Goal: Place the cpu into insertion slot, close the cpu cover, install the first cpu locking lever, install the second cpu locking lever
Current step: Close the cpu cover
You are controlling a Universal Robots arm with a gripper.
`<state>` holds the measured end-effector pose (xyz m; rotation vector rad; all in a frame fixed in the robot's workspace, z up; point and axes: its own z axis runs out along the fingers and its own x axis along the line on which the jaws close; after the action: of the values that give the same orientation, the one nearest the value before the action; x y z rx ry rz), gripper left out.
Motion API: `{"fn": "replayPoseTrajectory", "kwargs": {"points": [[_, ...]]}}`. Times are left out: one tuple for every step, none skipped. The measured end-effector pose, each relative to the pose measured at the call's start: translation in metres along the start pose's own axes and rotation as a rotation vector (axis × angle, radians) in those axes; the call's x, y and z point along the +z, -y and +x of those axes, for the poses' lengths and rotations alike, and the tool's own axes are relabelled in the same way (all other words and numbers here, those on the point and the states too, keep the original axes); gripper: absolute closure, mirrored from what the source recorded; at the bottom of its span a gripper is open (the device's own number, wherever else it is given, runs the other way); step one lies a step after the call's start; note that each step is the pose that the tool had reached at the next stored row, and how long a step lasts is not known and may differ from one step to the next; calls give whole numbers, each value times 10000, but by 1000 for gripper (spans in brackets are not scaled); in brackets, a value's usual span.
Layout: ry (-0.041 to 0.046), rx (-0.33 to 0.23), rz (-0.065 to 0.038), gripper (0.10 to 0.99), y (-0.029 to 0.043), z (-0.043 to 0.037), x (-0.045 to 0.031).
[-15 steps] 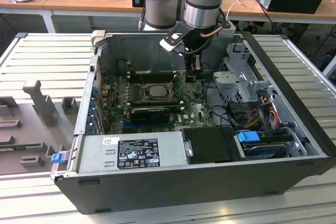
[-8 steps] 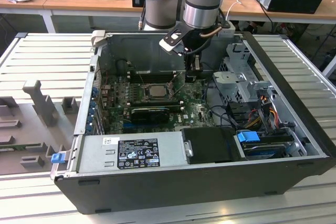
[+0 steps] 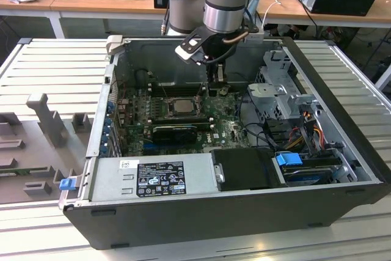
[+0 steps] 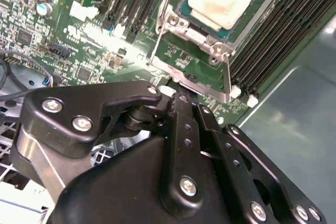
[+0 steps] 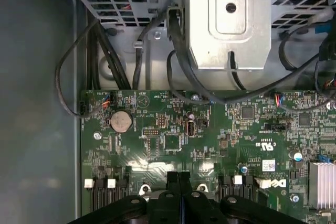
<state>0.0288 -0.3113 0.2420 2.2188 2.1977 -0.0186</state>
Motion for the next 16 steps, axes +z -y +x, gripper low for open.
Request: {"fn": "replayPoseTrajectory", "kwargs": {"points": [[-6,1,0,980,55,-2,-1],[-14,2,0,980,140,-3,0],[-13,2,0,980,192,-3,0],[-14,1,0,980,248,-4,1],[-15,2,0,980,296,-3,4],[-15,3,-1,980,315,-3,14],[-14,-1,11,980,322,-3,48],[-14,-5,13,980,327,-2,67],[-13,-16,15,980,330,-2,85],[-14,-167,25,980,394,-2,153],[-14,-179,34,980,425,-2,163],[-15,-186,42,980,452,-2,170],[-13,-190,47,980,490,-2,173],[-15,-192,48,980,520,-2,174],[-15,-194,48,980,535,-2,175],[-14,-195,48,980,547,-2,175]]}}
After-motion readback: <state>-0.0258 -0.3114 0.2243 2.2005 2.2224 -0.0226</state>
